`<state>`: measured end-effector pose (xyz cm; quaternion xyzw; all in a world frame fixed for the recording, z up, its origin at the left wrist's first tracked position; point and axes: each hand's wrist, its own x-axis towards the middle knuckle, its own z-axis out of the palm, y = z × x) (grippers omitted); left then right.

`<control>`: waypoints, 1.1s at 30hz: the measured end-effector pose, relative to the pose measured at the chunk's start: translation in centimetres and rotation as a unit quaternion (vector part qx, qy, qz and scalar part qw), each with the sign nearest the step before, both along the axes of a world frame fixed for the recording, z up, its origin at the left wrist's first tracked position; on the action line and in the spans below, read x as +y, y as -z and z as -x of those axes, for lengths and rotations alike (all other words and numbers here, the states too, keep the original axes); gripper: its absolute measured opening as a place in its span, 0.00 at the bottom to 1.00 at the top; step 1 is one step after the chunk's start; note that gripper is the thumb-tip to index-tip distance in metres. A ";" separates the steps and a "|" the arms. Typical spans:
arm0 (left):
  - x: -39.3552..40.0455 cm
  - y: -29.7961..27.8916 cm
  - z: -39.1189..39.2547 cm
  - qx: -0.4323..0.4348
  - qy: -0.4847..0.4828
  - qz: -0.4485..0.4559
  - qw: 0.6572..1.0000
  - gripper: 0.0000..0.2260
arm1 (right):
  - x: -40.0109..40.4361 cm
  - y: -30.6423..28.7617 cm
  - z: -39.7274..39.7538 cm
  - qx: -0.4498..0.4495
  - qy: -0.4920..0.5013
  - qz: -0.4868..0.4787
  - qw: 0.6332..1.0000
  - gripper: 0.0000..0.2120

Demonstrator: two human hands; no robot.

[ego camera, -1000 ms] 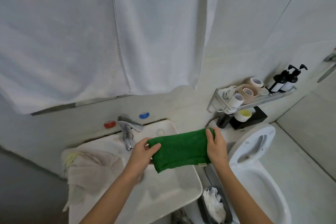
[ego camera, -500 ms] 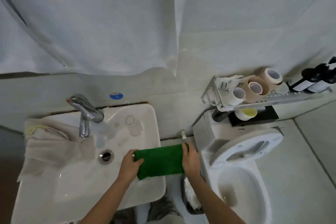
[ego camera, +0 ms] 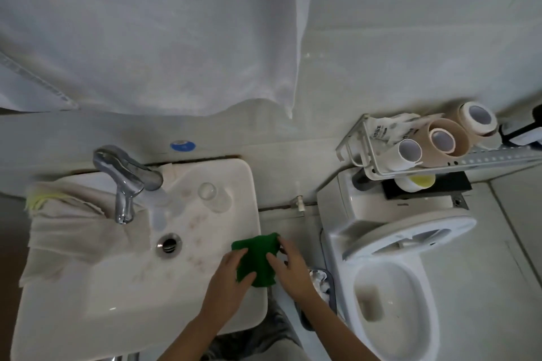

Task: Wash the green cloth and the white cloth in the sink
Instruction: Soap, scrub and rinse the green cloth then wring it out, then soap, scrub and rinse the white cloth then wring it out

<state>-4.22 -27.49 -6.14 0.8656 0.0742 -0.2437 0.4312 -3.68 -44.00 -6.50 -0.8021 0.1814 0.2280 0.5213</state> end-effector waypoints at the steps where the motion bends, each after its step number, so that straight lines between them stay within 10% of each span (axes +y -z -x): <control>1: 0.0 0.0 0.1 0.004 -0.006 0.007 1.000 0.24 | 0.0 0.0 0.3 -0.004 -0.015 0.003 1.000 0.26; 33: -3.2 0.0 -14.4 0.059 -0.130 0.168 0.975 0.31 | 2.3 0.0 -15.4 -0.043 -0.033 0.009 0.998 0.26</control>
